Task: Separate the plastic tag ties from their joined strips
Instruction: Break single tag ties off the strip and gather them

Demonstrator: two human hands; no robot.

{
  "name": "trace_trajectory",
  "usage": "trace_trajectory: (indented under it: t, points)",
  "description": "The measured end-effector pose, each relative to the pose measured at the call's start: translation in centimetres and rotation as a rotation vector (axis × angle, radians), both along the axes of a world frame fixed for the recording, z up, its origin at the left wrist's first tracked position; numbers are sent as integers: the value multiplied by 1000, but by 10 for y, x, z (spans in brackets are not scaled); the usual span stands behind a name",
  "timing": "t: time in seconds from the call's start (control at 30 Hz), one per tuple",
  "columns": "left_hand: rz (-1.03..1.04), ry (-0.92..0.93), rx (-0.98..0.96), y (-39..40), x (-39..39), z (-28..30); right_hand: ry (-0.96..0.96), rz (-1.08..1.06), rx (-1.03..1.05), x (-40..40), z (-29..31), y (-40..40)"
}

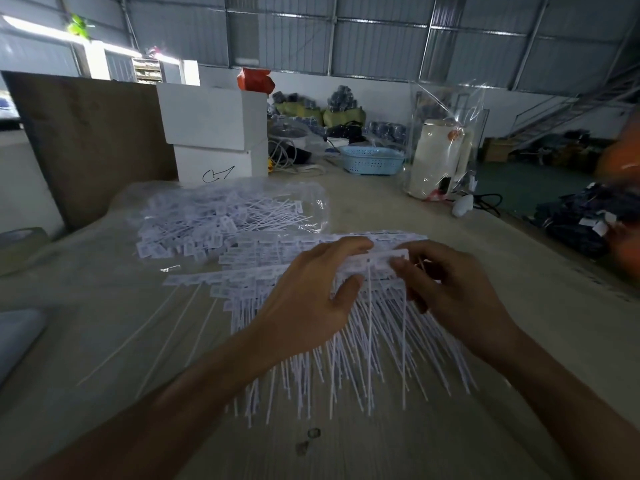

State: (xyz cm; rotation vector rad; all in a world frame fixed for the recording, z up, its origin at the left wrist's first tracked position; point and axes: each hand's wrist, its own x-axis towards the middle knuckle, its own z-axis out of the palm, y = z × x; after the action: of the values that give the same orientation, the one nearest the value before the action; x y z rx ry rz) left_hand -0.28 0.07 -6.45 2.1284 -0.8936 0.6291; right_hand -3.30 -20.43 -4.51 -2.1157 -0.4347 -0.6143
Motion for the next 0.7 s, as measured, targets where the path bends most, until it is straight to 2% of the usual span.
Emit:
trace_trajectory:
  t: [0.2,0.47,0.7]
  points:
    - [134,-90,97,5,3,1,112,80,215,-2,-1,0]
    - [145,-249,122,4,-4,0,-153,-5,-144,0,-2,-3]
    - [131,-249,141,4,-4,-1,-277,16,-218,-1,-3,-4]
